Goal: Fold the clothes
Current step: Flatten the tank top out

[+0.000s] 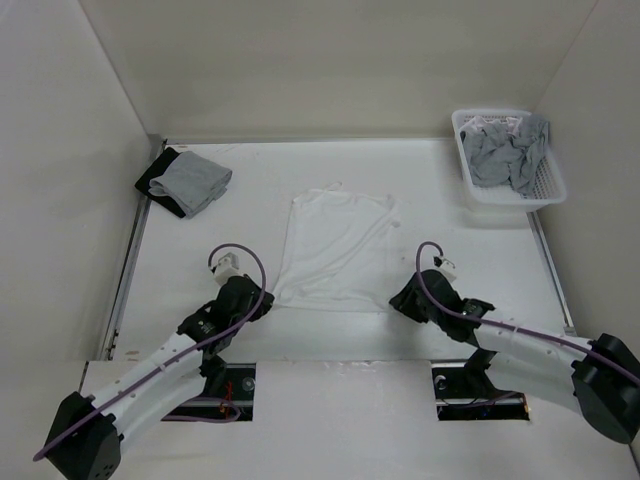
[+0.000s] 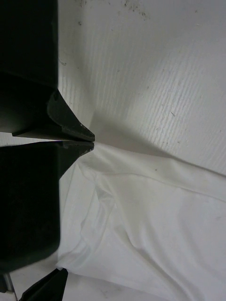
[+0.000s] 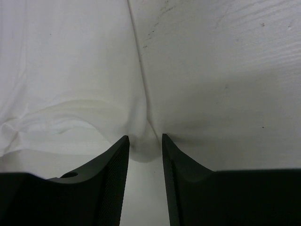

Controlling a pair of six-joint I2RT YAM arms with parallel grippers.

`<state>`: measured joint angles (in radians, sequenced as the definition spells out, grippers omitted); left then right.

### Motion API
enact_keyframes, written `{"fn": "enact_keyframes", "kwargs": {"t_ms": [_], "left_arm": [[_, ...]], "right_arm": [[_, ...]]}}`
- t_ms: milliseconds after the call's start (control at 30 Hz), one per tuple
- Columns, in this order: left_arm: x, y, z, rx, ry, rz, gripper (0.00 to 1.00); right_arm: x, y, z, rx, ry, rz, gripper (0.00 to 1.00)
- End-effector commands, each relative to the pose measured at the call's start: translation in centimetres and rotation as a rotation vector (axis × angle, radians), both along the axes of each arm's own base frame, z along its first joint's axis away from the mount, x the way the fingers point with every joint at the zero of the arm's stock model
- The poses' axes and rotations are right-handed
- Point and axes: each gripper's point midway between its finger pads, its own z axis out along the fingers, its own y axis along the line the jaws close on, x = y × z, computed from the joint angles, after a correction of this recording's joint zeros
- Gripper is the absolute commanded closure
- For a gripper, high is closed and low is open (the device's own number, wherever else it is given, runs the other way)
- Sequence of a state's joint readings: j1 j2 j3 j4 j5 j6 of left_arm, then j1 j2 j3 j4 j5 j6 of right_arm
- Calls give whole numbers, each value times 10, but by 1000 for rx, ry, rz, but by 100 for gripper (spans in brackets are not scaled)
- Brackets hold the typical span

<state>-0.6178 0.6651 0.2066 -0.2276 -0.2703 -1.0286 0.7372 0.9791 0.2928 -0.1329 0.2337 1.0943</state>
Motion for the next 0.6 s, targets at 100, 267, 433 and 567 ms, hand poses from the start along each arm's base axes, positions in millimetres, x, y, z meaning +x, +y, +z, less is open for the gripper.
{"fn": "enact_keyframes", "kwargs": {"t_ms": [100, 267, 433, 567], "left_arm": [[8, -13, 11, -72, -53, -51, 98], [9, -11, 14, -77, -70, -47, 98], [12, -3, 18, -83, -89, -18, 98], [16, 3, 19, -79, -97, 5, 98]], "right_arm": [[-6, -9, -1, -2, 27, -100, 63], [-9, -15, -1, -7, 32, -145, 61], [-12, -18, -1, -24, 31, -169, 68], [-12, -6, -4, -61, 50, -107, 66]]}}
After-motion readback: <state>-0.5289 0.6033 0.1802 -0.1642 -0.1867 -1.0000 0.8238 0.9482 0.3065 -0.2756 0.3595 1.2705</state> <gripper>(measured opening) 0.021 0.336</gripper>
